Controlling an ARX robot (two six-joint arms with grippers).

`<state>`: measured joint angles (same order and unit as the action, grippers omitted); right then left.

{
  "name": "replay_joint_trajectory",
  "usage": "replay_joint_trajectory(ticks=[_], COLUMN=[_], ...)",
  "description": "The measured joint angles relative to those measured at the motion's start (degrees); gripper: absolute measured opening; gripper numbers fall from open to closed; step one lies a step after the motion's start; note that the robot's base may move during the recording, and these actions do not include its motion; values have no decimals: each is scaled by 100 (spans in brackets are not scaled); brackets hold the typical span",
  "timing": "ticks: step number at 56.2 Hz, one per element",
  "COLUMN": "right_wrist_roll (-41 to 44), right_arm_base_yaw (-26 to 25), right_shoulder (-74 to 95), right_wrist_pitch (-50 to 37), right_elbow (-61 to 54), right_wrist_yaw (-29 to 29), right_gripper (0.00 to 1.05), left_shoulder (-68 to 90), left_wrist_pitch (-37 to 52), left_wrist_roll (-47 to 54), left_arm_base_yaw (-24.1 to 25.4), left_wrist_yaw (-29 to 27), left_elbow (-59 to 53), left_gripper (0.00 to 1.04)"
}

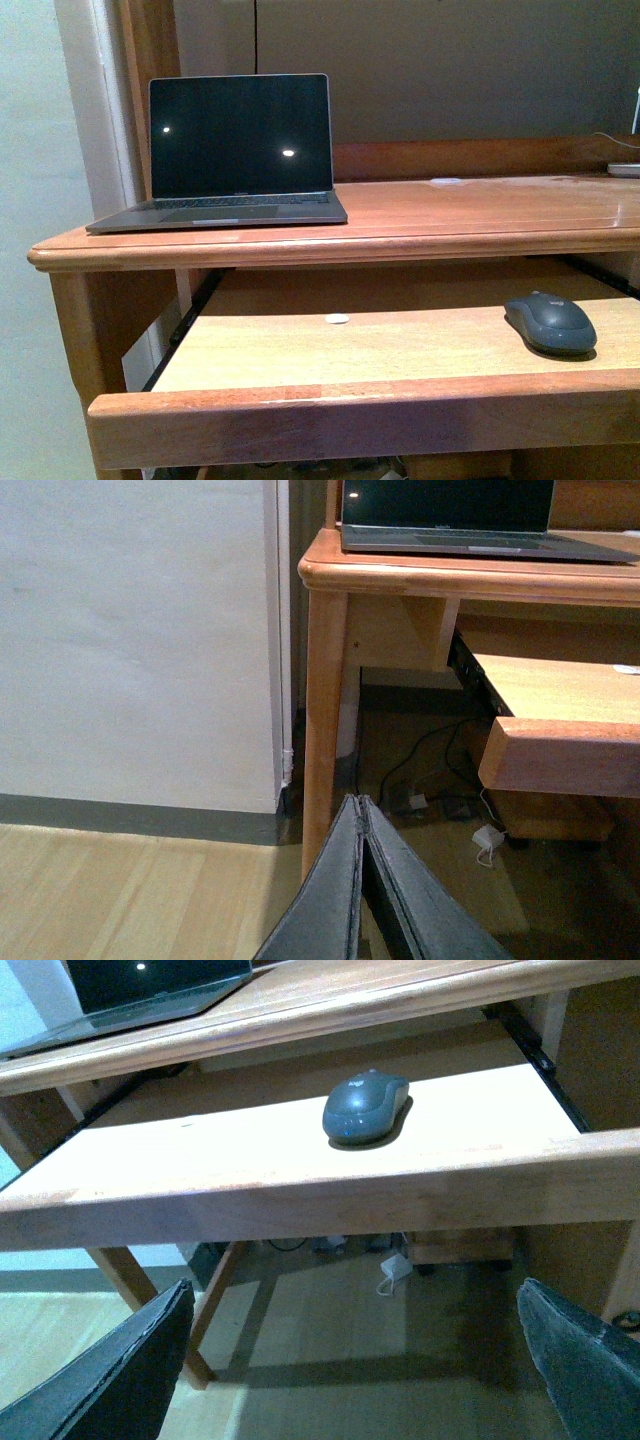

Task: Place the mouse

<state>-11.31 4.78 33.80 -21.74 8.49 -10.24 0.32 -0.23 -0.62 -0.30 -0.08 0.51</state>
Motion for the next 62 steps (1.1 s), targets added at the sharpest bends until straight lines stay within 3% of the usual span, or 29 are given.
replay_joint_trajectory(ticks=[19,26,51,62], right_wrist_roll=[643,1062,1207,1113], right_arm_base_yaw=[1552,1993,2371,2256], right_shoulder=[2822,3740,5445,6074], right_wrist_pitch=[-1150,-955,382,885], right_elbow=[1545,2404,4107,4765], right_wrist_yaw=[1803,2538,3626,3882], right_gripper=[97,97,97,97], left_shoulder=[0,-2,-2,-2], left_wrist_pitch=[0,0,0,0], left_wrist_roll=[0,0,2,11], left_arm_base_yaw=[0,0,0,0], left_wrist_yaw=[4,4,4,4], left_elbow=[0,0,0,0], left_gripper=[3,30,97,97])
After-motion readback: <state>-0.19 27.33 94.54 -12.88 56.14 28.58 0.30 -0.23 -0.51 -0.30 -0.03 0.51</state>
